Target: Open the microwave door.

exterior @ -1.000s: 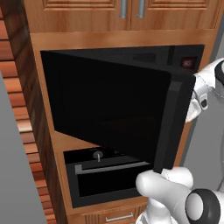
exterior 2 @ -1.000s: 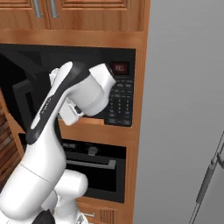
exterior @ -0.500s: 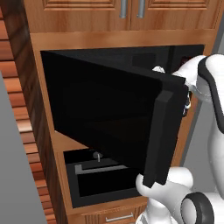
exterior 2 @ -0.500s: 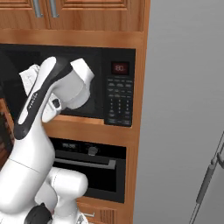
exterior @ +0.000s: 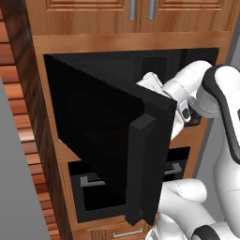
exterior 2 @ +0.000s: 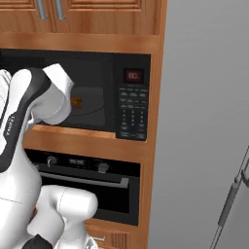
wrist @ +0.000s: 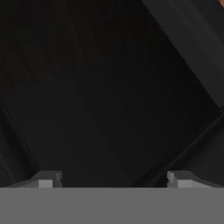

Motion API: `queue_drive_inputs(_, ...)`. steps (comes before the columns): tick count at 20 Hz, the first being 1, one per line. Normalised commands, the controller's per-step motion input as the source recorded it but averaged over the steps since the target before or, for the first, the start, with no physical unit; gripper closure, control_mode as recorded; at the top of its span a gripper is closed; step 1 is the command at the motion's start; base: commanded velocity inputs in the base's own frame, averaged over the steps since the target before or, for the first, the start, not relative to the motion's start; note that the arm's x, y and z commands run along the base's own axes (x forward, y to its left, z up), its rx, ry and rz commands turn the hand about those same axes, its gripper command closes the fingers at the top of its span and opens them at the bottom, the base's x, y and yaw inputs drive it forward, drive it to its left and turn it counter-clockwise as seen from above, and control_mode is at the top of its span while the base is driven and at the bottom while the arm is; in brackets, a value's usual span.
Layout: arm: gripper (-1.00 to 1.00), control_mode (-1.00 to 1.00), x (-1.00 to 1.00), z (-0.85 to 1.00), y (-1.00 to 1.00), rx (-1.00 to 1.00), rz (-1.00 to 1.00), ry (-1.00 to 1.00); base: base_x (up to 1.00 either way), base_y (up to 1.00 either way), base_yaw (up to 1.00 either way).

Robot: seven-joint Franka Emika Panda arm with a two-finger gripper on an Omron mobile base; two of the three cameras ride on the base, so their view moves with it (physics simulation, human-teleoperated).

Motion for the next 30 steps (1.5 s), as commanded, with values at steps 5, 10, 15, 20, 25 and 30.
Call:
queue_drive_inputs(5,-1.00,-1.00,0.00,0.00,1.00,0.01,0.00,0.00,0.00,0.00,0.00)
queue_drive_inputs(10,-1.00,-1.00,0.00,0.00,0.91,0.02,0.00,0.00,0.00,0.00,0.00)
queue_drive_inputs(15,-1.00,-1.00,0.00,0.00,0.00,0.00,0.00,0.00,0.00,0.00,0.00)
queue_drive_inputs(20,-1.00,-1.00,0.00,0.00,0.06,-0.01,0.00,0.00,0.00,0.00,0.00)
queue_drive_inputs(25,-1.00,-1.00,0.01,-0.11,0.72,-0.08,0.03,0.04,0.00,0.00,0.00)
queue_drive_inputs(30,-1.00,-1.00,0.02,-0.13,0.81,-0.03,0.01,0.06,0.00,0.00,0.00)
